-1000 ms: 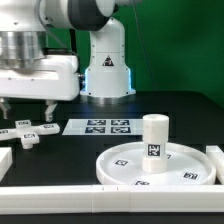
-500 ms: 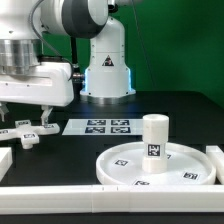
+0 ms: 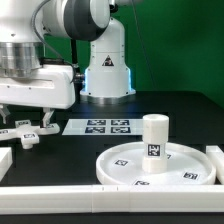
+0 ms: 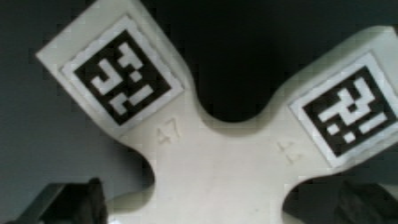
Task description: Assemble round table
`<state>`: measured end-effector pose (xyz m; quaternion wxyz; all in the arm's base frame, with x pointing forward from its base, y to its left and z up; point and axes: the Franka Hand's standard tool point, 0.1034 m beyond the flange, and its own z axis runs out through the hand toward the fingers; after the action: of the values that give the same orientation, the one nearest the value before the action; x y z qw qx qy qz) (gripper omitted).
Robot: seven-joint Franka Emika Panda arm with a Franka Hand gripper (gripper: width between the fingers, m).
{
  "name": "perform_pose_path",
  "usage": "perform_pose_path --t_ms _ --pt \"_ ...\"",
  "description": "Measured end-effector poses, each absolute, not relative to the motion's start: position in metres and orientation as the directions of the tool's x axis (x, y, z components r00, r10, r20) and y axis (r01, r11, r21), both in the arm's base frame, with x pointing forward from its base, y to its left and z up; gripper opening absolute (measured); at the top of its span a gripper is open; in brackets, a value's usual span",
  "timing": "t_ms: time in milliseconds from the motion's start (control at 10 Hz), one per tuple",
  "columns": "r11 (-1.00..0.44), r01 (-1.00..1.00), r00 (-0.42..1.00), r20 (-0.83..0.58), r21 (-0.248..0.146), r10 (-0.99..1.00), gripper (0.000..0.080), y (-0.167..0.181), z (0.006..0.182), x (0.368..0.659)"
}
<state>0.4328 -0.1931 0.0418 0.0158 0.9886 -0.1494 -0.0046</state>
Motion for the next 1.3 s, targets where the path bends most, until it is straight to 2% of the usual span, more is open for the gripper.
perform_pose_path --t_ms 700,1300 --pt "-0.956 -0.291 0.956 -0.021 0.039 -0.292 0.0649 -0.193 0.033 0.430" --pt "-0.959 -0.283 0.958 -0.030 0.025 -0.284 0.0649 -0.190 0.038 0.441"
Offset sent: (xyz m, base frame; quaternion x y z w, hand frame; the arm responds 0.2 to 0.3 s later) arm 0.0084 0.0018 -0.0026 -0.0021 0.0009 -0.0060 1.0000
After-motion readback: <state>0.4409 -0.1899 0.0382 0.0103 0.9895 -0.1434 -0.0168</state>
